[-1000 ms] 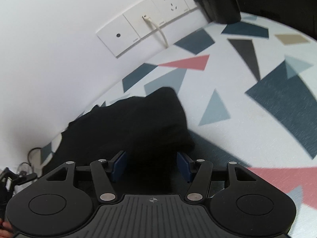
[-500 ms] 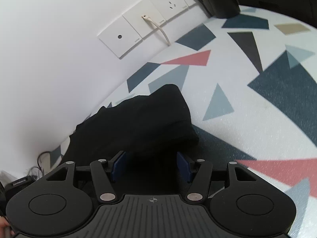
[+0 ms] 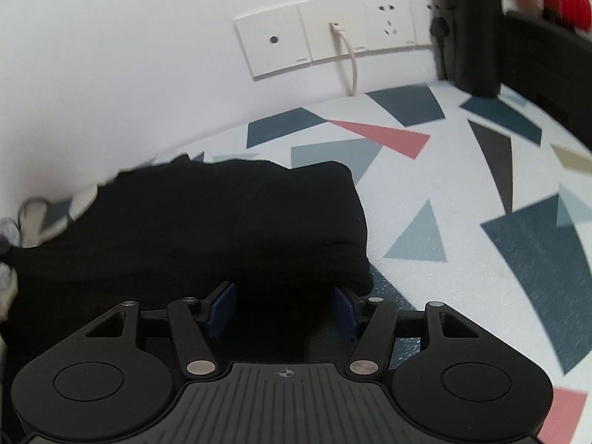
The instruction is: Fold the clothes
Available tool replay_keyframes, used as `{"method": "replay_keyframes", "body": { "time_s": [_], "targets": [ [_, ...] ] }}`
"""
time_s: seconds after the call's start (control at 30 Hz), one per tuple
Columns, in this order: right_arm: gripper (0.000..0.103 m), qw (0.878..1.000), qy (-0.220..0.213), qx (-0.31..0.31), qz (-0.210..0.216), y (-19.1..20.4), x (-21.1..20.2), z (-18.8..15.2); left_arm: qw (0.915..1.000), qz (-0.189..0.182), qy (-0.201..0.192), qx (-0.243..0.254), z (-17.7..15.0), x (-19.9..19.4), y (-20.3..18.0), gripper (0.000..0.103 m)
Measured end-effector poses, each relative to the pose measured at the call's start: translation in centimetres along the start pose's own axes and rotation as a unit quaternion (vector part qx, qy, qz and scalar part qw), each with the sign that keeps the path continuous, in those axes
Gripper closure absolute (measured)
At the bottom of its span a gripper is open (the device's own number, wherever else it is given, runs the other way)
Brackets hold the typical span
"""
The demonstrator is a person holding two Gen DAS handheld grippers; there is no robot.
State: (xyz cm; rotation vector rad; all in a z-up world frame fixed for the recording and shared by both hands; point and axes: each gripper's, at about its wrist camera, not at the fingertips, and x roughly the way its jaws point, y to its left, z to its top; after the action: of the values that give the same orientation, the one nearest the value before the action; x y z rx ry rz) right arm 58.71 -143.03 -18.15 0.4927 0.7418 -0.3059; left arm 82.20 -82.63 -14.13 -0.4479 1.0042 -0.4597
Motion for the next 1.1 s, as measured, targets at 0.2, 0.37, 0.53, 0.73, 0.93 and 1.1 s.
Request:
{"method": "replay_keyframes", "body": {
  "time_s": [0.2,0.37,0.53,0.73,0.93,1.1],
  "targets": [
    [0.047,0.996,-0.008,0.078,0.032,-1.0,-1.1,0.4,0.9971,0.050,0.040,-0.042,-2.0,2.0,4.1,0.097],
    [0.047,0.996,-0.004,0.086,0.033,-0.6,-0.6,0.5,0.9986,0.048,0.022,-0.002,-2.5,1.4,3.3,0.097],
    [0.047,0.995,0.005,0.094,0.034,-0.4,0.0,0.5,0.9970,0.054,0.056,0.004,-2.3,2.4,3.9,0.097],
    [0.046,0.995,0.009,0.097,0.025,-0.3,0.1,0.4,0.9910,0.014,0.133,-0.003,-1.7,4.0,4.5,0.070],
    [0.046,0.994,0.003,0.106,0.024,-0.3,-0.2,0.5,0.9917,-0.004,0.080,-0.100,1.7,4.5,6.8,0.044],
    [0.046,0.993,-0.007,0.111,0.031,-0.1,-0.7,0.6,0.9975,0.034,0.060,-0.017,2.5,6.2,4.2,0.056]
  ]
}}
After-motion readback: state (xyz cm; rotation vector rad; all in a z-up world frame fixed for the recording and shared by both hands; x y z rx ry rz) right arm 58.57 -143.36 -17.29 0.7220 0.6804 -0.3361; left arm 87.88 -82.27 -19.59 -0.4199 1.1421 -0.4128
